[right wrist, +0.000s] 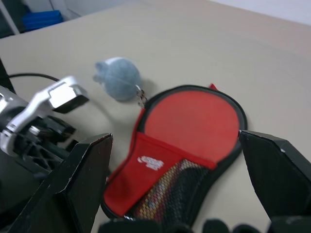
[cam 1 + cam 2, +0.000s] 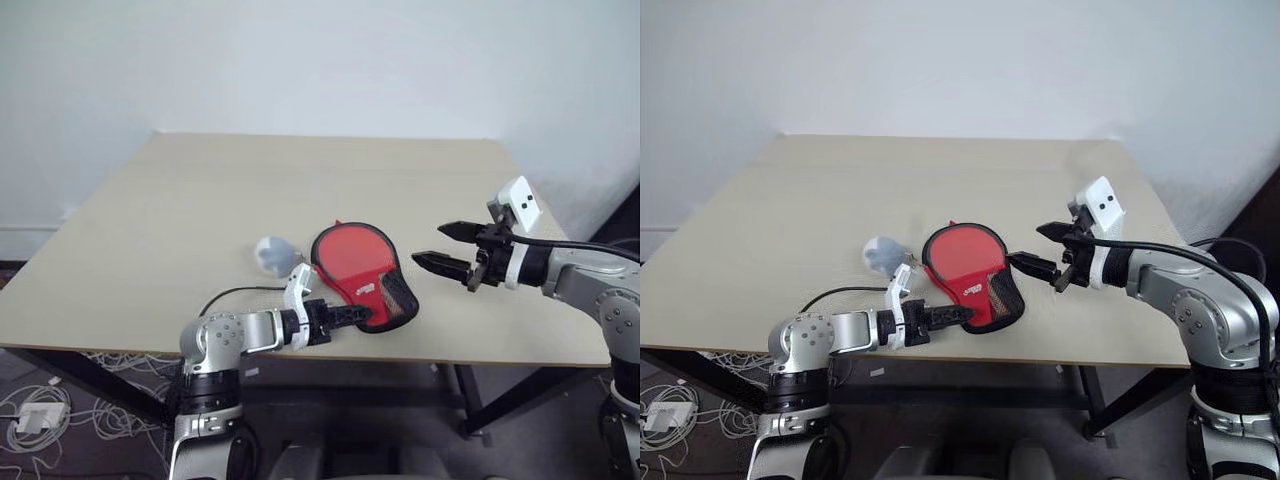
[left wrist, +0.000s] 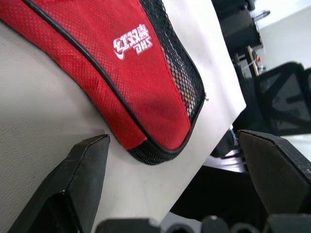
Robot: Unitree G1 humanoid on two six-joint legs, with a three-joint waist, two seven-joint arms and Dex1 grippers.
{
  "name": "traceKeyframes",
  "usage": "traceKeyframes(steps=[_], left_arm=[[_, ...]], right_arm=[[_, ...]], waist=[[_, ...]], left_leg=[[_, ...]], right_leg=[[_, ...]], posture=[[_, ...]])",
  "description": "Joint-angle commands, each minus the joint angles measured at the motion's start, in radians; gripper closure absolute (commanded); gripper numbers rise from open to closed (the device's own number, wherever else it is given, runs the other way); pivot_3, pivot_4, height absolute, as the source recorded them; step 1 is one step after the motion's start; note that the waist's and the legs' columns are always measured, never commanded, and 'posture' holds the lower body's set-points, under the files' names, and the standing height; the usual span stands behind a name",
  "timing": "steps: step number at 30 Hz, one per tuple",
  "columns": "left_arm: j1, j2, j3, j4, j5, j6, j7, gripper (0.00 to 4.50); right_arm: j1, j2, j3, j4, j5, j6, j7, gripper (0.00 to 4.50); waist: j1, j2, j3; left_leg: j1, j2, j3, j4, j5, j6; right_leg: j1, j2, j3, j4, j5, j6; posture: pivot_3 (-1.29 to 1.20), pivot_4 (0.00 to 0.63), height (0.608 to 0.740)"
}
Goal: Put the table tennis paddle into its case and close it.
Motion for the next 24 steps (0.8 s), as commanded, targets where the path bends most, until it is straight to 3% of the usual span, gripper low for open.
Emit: traceKeyframes(steps=[1, 10, 24], left_arm=[[-0.038, -0.071, 0.033, 0.054, 0.024, -0.003, 0.077, 0.03], [-0.081, -0.142, 0.073, 0.115, 0.036, -0.029, 0.148, 0.03], [-0.108, -0.11, 0.079, 0.185, 0.087, -0.031, 0.207, 0.03]], right_arm=[[-0.007, 0.009, -0.037, -0.037, 0.023, 0.001, -0.023, 0.0], [-0.004, 0.038, -0.031, -0.05, 0.045, 0.006, -0.069, 0.0], [-0.016, 0.052, -0.023, -0.036, 0.049, -0.001, -0.109, 0.0]], waist=[[0.012, 0.0, 0.0], [0.019, 0.0, 0.0], [0.018, 0.0, 0.0]], left_leg=[[0.0, 0.0, 0.0, 0.0, 0.0, 0.0], [0.001, -0.001, -0.002, 0.001, -0.003, 0.003], [0.003, -0.001, -0.001, 0.001, -0.003, 0.002]], right_leg=[[0.001, 0.0, 0.0, -0.003, 0.0, 0.0], [0.008, -0.001, -0.003, -0.01, 0.001, 0.0], [0.009, 0.0, -0.003, -0.01, 0.001, 0.0]], posture=[[0.0, 0.0, 0.739], [0.0, 0.0, 0.739], [0.0, 0.0, 0.739]])
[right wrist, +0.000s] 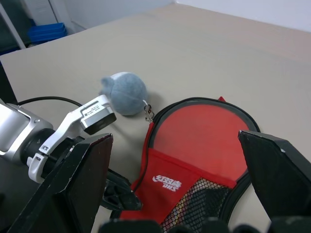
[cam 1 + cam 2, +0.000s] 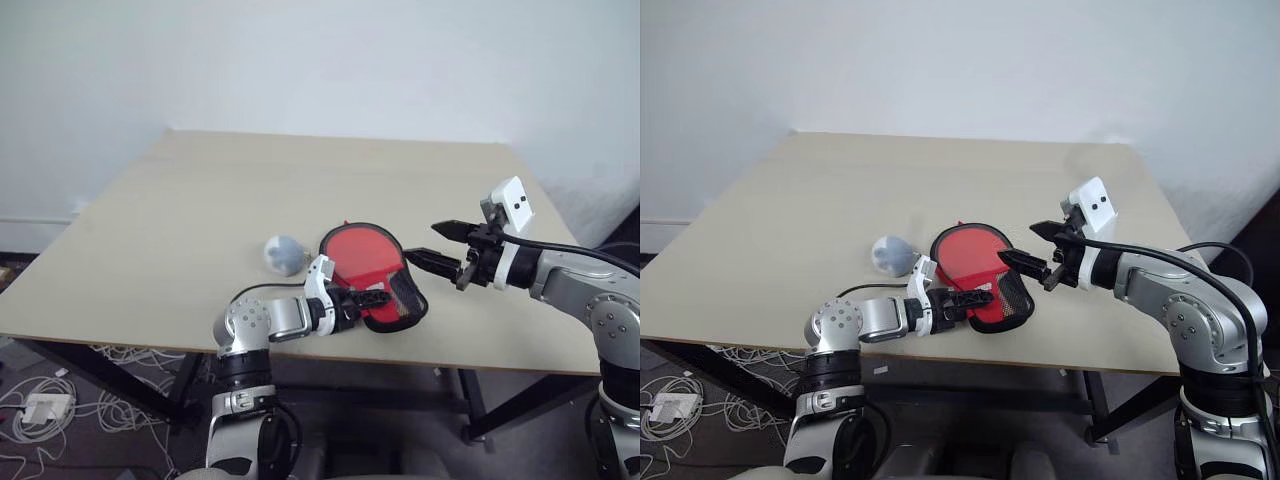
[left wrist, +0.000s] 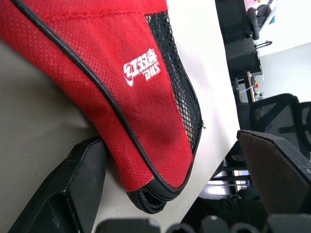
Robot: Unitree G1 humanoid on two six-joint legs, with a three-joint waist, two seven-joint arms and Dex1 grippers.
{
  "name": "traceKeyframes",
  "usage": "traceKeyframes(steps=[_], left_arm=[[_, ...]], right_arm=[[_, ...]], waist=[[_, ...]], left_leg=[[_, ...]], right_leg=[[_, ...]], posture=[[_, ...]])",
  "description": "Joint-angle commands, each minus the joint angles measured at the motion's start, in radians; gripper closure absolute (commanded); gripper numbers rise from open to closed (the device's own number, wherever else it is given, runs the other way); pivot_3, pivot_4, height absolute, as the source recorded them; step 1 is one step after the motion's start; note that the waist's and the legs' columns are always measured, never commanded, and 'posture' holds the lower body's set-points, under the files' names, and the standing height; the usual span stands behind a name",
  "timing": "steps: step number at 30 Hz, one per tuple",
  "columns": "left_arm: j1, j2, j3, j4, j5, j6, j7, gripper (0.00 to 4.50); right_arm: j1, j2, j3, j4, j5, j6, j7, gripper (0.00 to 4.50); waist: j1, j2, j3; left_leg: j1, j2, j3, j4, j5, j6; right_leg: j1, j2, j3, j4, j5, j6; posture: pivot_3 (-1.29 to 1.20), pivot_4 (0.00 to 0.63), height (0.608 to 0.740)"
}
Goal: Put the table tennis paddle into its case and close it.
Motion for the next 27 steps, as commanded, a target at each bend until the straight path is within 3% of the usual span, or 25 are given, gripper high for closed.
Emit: traceKeyframes(steps=[1, 3, 6, 16, 27], left_arm=[[0.003, 0.016, -0.003, 0.06, 0.061, -0.019, 0.047, 0.03], [0.004, 0.023, -0.01, 0.074, 0.065, -0.019, 0.045, 0.03], [0.006, 0.025, -0.016, 0.103, 0.075, -0.026, 0.052, 0.67], [-0.024, 0.015, -0.019, 0.17, 0.092, -0.087, 0.085, 4.49], [-0.046, 0.038, -0.113, 0.136, 0.05, -0.028, -0.013, 4.49]], right_arm=[[-0.019, 0.004, -0.023, -0.017, 0.009, -0.011, -0.01, 0.0], [-0.021, 0.005, -0.023, -0.017, 0.01, -0.011, -0.013, 0.0], [-0.023, 0.007, -0.024, -0.018, 0.012, -0.008, -0.017, 0.0], [-0.028, 0.019, -0.025, -0.033, 0.025, 0.01, -0.043, 0.0], [-0.033, 0.032, -0.025, -0.041, 0.03, 0.022, -0.066, 0.0]], waist=[[0.0, 0.0, 0.0], [0.0, 0.0, -0.001], [0.0, 0.0, -0.001], [0.0, 0.002, -0.002], [0.0, 0.005, -0.003]], left_leg=[[0.0, 0.0, 0.0, 0.0, 0.0, 0.0], [0.0, 0.0, 0.0, 0.0, 0.0, 0.0], [0.001, 0.0, 0.0, 0.0, 0.0, 0.0], [0.0, 0.001, 0.0, 0.0, 0.0, 0.0], [0.0, 0.0, 0.0, 0.0, -0.001, 0.0]], right_leg=[[0.0, 0.0, 0.0, 0.0, 0.0, 0.0], [0.001, 0.0, 0.0, 0.0, 0.0, 0.0], [0.001, 0.0, 0.0, 0.0, 0.0, 0.0], [0.001, -0.001, 0.0, -0.001, 0.0, 0.0], [0.0, -0.001, 0.0, -0.001, 0.0, 0.0]], posture=[[0.0, 0.0, 0.739], [0.0, 0.0, 0.739], [0.0, 0.0, 0.739], [0.0, 0.0, 0.739], [0.0, 0.0, 0.739]])
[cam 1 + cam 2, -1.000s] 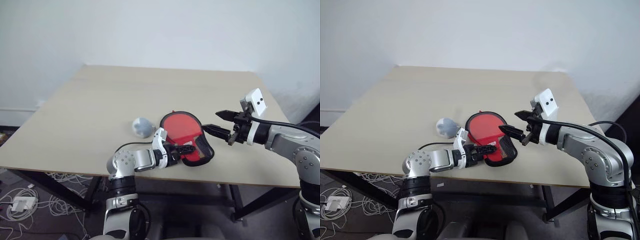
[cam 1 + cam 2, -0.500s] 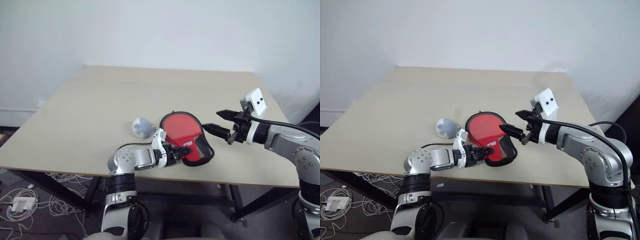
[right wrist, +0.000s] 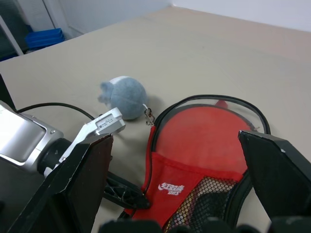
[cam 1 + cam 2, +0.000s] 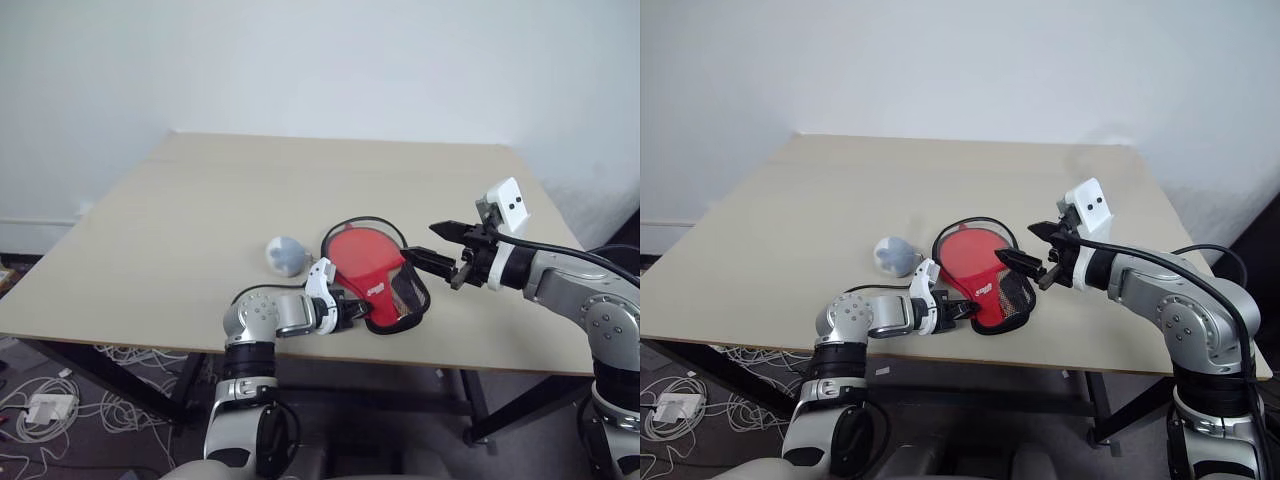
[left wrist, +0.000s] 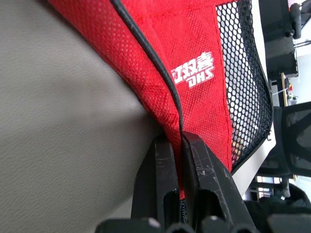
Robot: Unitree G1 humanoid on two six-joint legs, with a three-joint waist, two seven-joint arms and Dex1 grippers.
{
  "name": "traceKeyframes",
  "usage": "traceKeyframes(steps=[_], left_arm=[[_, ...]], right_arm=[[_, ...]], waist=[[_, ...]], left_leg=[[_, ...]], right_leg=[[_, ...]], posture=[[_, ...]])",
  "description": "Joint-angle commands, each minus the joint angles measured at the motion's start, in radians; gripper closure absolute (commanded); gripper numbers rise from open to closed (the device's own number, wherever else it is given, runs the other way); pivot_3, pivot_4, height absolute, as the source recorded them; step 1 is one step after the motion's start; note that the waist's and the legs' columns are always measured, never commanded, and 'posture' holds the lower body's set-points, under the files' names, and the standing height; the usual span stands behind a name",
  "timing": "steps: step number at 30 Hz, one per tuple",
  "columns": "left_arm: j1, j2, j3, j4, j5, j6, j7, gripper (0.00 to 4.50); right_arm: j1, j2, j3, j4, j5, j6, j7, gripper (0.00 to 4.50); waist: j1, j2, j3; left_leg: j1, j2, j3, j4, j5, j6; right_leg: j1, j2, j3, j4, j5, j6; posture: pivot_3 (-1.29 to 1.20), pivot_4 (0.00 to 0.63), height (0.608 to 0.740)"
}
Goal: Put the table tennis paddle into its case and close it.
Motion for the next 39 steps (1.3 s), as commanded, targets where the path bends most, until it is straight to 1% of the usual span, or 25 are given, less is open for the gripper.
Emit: traceKeyframes(steps=[1, 5, 7, 9, 11, 13, 20, 24, 30, 36, 39], left_arm=[[-0.005, 0.013, -0.058, -0.022, -0.019, 0.081, -0.051, 4.49], [-0.009, 0.039, -0.099, -0.088, -0.067, 0.179, -0.127, 4.49], [-0.008, 0.06, -0.124, -0.121, -0.085, 0.219, -0.167, 4.49], [0.003, 0.093, -0.171, -0.152, -0.1, 0.24, -0.2, 4.49], [0.037, 0.143, -0.25, -0.205, -0.149, 0.243, -0.237, 4.49], [0.06, 0.184, -0.3, -0.251, -0.2, 0.243, -0.269, 4.49], [0.092, 0.287, -0.385, -0.343, -0.317, 0.243, -0.313, 4.49], [0.104, 0.335, -0.403, -0.37, -0.359, 0.243, -0.322, 4.49], [0.131, 0.441, -0.431, -0.427, -0.378, 0.243, -0.362, 4.49], [0.16, 0.542, -0.436, -0.443, -0.326, 0.225, -0.414, 4.49], [0.164, 0.558, -0.436, -0.444, -0.316, 0.215, -0.431, 4.49]], right_arm=[[-0.03, -0.001, -0.024, -0.028, 0.012, -0.006, -0.009, 0.0], [-0.033, 0.001, -0.018, -0.024, 0.01, -0.008, -0.01, 0.0], [-0.033, 0.0, -0.015, -0.022, 0.009, -0.009, -0.009, 0.0], [-0.032, -0.002, -0.012, -0.019, 0.007, -0.01, -0.004, 0.0], [-0.032, -0.002, -0.006, -0.015, 0.004, -0.014, 0.0, 0.0], [-0.031, 0.0, -0.002, -0.014, 0.002, -0.015, 0.001, 0.0], [-0.026, 0.005, 0.006, -0.013, 0.004, -0.013, 0.004, 0.0], [-0.022, 0.006, 0.009, -0.008, 0.005, -0.011, 0.007, 0.0], [-0.024, 0.007, 0.02, 0.005, 0.001, -0.018, 0.016, 0.0], [-0.023, 0.016, 0.028, 0.012, -0.003, -0.025, 0.015, 0.0], [-0.022, 0.018, 0.029, 0.014, -0.004, -0.027, 0.014, 0.0]], waist=[[0.0, 0.0, 0.0], [0.0, -0.001, 0.001], [0.0, -0.001, 0.001], [-0.001, -0.001, 0.001], [-0.001, -0.001, 0.001], [-0.001, 0.0, 0.001], [-0.001, 0.0, 0.001], [-0.001, 0.0, 0.001], [-0.003, 0.0, 0.001], [-0.007, 0.0, 0.001], [-0.007, 0.0, 0.001]], left_leg=[[0.0, 0.0, 0.0, 0.0, 0.0, 0.0], [-0.004, 0.0, 0.0, 0.0, -0.001, 0.0], [-0.008, -0.001, 0.0, 0.0, -0.001, 0.0], [-0.014, -0.002, 0.001, 0.001, -0.001, 0.0], [-0.015, -0.003, 0.001, 0.001, 0.0, 0.001], [-0.015, -0.002, 0.001, 0.001, 0.0, 0.0], [-0.015, -0.001, 0.001, 0.001, -0.001, 0.0], [-0.015, -0.001, 0.001, 0.001, -0.001, 0.0], [-0.015, -0.001, 0.001, 0.001, -0.001, 0.0], [-0.015, -0.001, 0.001, 0.001, -0.001, 0.0], [-0.015, -0.001, 0.001, 0.001, -0.001, 0.0]], right_leg=[[-0.001, 0.0, 0.0, 0.0, 0.0, 0.0], [-0.004, 0.001, 0.0, 0.0, 0.0, 0.0], [-0.009, 0.001, 0.001, 0.001, 0.001, 0.0], [-0.013, 0.001, 0.001, 0.002, 0.004, -0.005], [-0.015, 0.002, 0.001, 0.002, 0.004, -0.006], [-0.015, 0.002, 0.001, 0.002, 0.004, -0.006], [-0.015, 0.002, 0.001, 0.002, 0.004, -0.006], [-0.015, 0.002, 0.001, 0.002, 0.004, -0.006], [-0.015, 0.003, 0.001, 0.002, 0.004, -0.006], [-0.015, 0.003, 0.001, 0.002, 0.004, -0.006], [-0.016, 0.003, 0.001, 0.002, 0.004, -0.007]], posture=[[0.0, 0.0, 0.739], [0.0, 0.0, 0.739], [0.0, 0.0, 0.739], [0.0, 0.0, 0.739], [0.0, 0.0, 0.739], [0.0, 0.0, 0.739], [0.0, 0.0, 0.739], [0.0, 0.0, 0.739], [0.0, 0.0, 0.739], [0.0, 0.0, 0.739], [0.0, 0.0, 0.739]])
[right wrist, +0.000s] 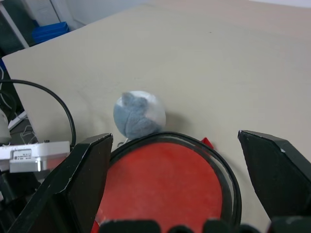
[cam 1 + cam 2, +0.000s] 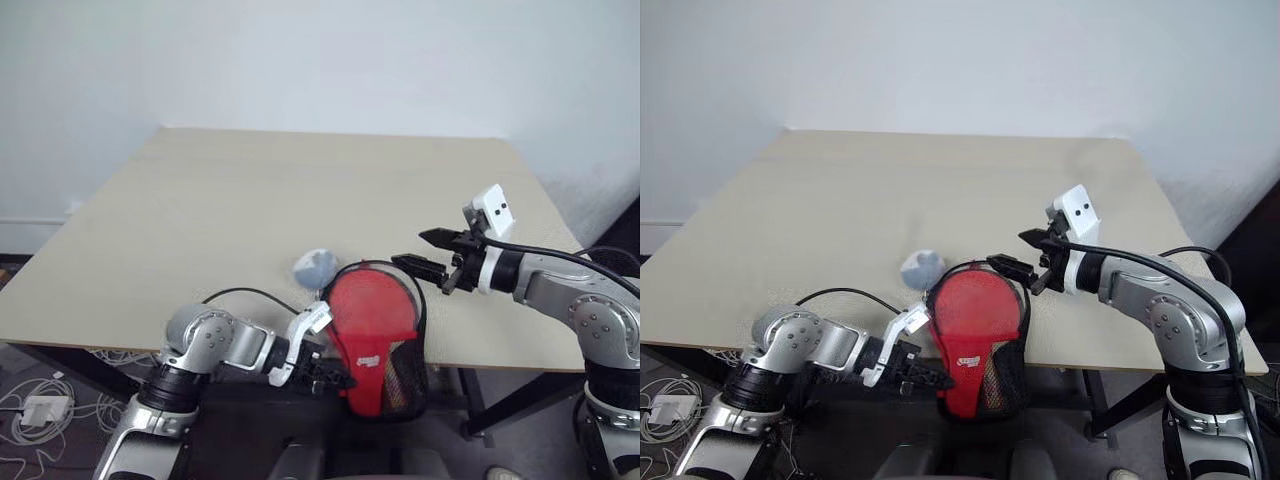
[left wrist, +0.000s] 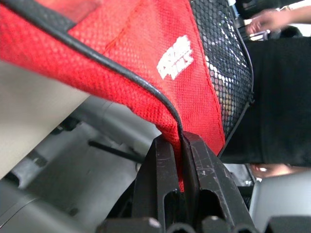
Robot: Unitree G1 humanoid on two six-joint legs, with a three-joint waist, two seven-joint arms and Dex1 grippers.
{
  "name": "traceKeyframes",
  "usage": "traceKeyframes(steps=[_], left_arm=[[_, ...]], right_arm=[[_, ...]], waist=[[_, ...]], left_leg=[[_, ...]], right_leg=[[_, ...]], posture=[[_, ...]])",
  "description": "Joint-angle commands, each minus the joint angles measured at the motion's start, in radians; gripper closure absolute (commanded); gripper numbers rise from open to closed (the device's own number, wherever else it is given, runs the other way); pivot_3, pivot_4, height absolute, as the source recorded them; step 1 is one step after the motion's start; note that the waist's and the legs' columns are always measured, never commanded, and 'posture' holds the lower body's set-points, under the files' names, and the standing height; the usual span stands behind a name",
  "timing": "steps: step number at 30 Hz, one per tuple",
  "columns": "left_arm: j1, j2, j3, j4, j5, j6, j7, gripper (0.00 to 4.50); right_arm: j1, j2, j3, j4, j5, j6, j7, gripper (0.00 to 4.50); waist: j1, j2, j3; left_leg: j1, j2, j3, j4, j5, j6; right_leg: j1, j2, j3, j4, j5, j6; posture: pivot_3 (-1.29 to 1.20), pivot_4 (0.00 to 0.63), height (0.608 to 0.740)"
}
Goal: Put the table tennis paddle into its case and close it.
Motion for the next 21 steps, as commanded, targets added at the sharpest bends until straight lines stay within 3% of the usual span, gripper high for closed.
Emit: traceKeyframes(steps=[1, 5, 8, 16, 19, 21], left_arm=[[0.001, 0.006, 0.001, -0.034, 0.009, -0.017, -0.03, 4.49], [0.004, -0.01, -0.004, -0.039, 0.037, -0.05, -0.031, 4.49], [-0.005, -0.028, 0.012, -0.026, 0.039, -0.047, -0.036, 3.85], [-0.069, 0.013, 0.104, 0.012, 0.049, -0.061, -0.059, 1.2], [-0.084, 0.1, 0.142, -0.042, 0.029, -0.086, -0.13, 0.16], [-0.088, 0.159, 0.167, -0.08, -0.012, -0.097, -0.207, 0.02]], right_arm=[[-0.017, 0.006, -0.016, -0.009, -0.002, -0.023, 0.001, 0.0], [-0.02, 0.012, -0.013, -0.007, -0.005, -0.025, -0.005, 0.0], [-0.022, 0.015, -0.012, -0.004, -0.01, -0.027, -0.004, 0.0], [-0.018, 0.021, -0.011, -0.001, -0.026, -0.037, -0.009, 0.0], [-0.009, 0.02, -0.017, -0.006, -0.026, -0.038, -0.009, 0.0], [-0.005, 0.021, -0.019, -0.006, -0.026, -0.041, -0.011, 0.0]], waist=[[0.0, 0.0, 0.0], [0.0, 0.0, 0.0], [0.0, 0.0, 0.0], [-0.001, 0.0, 0.0], [-0.002, 0.0, 0.0], [-0.004, 0.0, 0.0]], left_leg=[[0.0, 0.0, 0.0, 0.0, 0.0, 0.0], [0.0, 0.0, 0.0, 0.0, 0.0, 0.0], [0.0, 0.0, 0.0, 0.0, 0.0, 0.0], [0.0, 0.0, 0.0, 0.0, 0.001, 0.002], [0.0, 0.001, 0.0, 0.0, 0.002, 0.002], [0.0, 0.001, 0.0, 0.0, 0.002, 0.002]], right_leg=[[0.0, 0.0, 0.0, 0.0, 0.0, 0.0], [0.0, 0.0, 0.0, 0.0, 0.0, 0.0], [0.0, 0.0, 0.0, 0.0, 0.0, 0.0], [0.0, 0.0, 0.0, 0.0, 0.0, 0.0], [0.0, 0.001, 0.0, 0.001, 0.0, 0.0], [0.0, 0.001, 0.0, 0.001, 0.001, -0.001]], posture=[[0.0, 0.0, 0.739], [0.0, 0.0, 0.739], [0.0, 0.0, 0.739], [0.0, 0.0, 0.739], [0.0, 0.0, 0.739], [0.0, 0.0, 0.739]])
